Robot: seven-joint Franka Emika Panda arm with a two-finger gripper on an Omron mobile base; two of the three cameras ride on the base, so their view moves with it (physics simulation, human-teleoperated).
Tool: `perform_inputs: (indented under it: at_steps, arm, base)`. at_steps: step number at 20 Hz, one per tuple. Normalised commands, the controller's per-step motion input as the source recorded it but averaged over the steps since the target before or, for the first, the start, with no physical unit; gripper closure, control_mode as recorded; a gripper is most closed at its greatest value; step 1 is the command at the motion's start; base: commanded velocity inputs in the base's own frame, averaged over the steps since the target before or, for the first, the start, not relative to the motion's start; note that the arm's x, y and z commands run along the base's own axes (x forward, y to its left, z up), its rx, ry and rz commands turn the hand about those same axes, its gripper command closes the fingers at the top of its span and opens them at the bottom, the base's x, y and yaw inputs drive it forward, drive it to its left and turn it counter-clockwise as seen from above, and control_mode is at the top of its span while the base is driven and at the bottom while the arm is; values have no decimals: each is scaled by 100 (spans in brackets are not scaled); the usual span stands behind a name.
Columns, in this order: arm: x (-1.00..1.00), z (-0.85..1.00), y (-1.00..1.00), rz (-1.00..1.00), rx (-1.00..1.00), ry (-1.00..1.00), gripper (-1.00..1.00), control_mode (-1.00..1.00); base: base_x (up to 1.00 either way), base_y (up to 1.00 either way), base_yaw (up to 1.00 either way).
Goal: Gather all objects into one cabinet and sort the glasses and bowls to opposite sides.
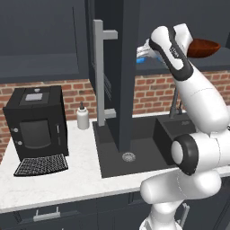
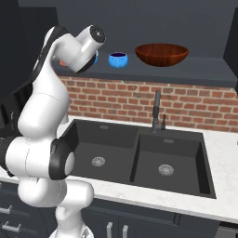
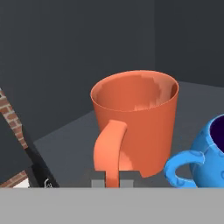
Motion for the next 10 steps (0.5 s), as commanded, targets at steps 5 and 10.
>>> perform_inputs:
  at_steps: [5, 10]
  arm:
    - [4, -4, 8, 0, 0, 0, 100, -100]
    - [0, -5, 14, 0, 0, 0, -100, -100]
  base:
    - [0, 0, 0]
    - [0, 0, 0]
